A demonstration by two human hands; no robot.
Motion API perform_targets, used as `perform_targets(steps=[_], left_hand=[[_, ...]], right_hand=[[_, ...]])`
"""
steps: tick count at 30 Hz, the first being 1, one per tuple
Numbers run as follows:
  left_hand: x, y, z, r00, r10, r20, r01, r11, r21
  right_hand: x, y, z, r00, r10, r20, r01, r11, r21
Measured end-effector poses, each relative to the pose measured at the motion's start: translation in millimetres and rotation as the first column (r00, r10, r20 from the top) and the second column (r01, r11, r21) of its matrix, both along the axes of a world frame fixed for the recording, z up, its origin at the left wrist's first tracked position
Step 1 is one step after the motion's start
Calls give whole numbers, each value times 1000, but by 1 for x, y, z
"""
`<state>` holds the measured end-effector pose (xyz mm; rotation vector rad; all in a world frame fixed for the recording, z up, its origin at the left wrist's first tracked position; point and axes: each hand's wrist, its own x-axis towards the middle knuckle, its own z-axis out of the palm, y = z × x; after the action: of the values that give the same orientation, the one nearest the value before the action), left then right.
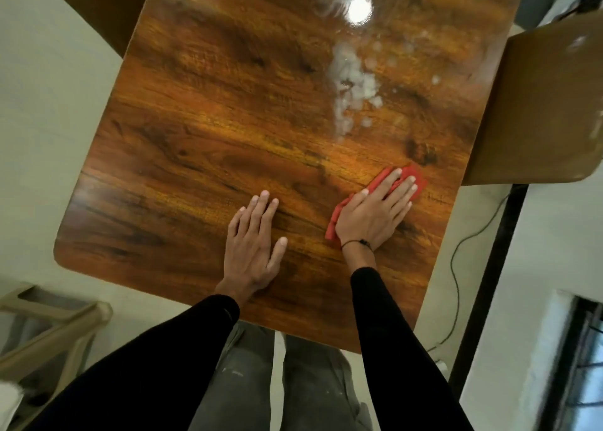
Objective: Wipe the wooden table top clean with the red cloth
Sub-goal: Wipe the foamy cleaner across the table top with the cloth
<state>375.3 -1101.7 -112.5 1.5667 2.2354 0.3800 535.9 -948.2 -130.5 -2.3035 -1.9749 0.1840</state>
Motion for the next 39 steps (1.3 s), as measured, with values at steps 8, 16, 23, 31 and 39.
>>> perform_targets(steps=[8,16,23,31,39], left_hand=[[-19,123,13,993,90,71,-99,986,134],[-20,126,-11,995,99,-33,-95,988,120],[-17,127,-10,993,101,-65,-94,990,109],[-19,129,-8,994,55,-95,-48,996,71],[-18,125,-10,991,-93,-91,103,989,110]], right_hand=[[31,-56,-4,832,541,-126,-552,829,-86],[15,-7,0,294,949,-112,-954,284,-96],[-11,52,4,612,787,-78,-790,612,-24],[76,30,7,906,421,-25,-422,906,-39],[67,-31,12,674,731,-104,-738,665,-116]])
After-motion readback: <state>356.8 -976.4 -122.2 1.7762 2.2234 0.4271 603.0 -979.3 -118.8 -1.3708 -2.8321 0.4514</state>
